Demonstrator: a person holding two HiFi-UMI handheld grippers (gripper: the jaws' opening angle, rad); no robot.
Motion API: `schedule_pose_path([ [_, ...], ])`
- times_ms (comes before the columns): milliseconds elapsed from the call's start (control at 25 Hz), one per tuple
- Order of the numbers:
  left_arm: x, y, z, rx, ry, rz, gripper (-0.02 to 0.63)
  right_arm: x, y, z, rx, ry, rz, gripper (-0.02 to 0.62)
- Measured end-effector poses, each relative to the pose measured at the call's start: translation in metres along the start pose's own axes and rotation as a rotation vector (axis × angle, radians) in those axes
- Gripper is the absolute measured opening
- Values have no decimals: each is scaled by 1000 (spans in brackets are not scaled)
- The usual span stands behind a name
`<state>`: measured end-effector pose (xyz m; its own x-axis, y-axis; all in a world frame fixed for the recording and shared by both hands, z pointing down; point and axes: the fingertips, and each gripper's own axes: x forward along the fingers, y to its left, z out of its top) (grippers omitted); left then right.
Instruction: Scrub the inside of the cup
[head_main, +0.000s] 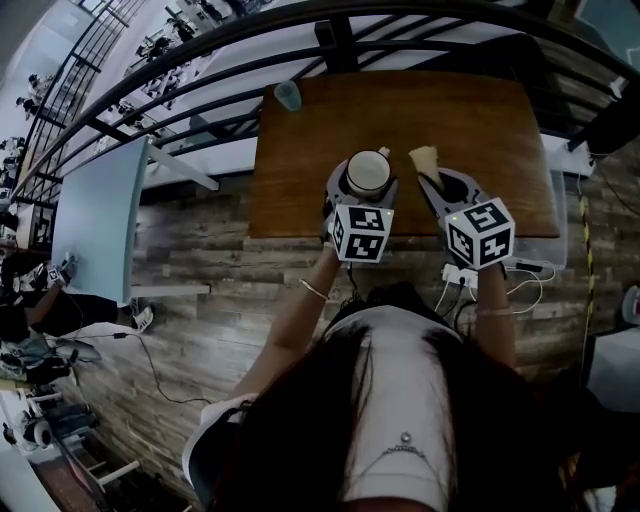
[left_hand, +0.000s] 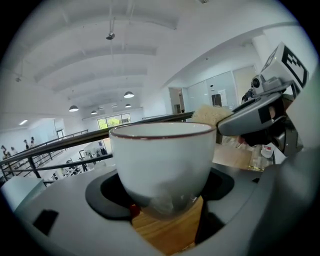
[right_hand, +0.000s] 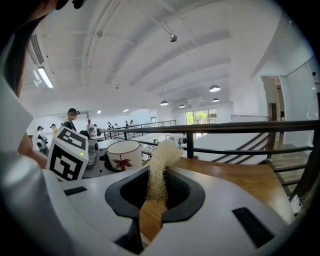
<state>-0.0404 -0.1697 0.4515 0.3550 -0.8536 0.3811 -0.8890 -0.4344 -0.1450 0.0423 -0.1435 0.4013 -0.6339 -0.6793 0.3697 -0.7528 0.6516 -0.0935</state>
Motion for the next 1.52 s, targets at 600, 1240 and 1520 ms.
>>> schedule_pose_path([
  [600,-14,11,-1,-84,-1,22,399,-3,-6,-12,17,9,-71,74],
  [1240,-13,11,0,-91,-4,17,399,-6,-7,-16,32,7,-85,74],
  [1520,-10,1,9,-88,-5,6,399,-12,-16,-12,39,4,-91,74],
])
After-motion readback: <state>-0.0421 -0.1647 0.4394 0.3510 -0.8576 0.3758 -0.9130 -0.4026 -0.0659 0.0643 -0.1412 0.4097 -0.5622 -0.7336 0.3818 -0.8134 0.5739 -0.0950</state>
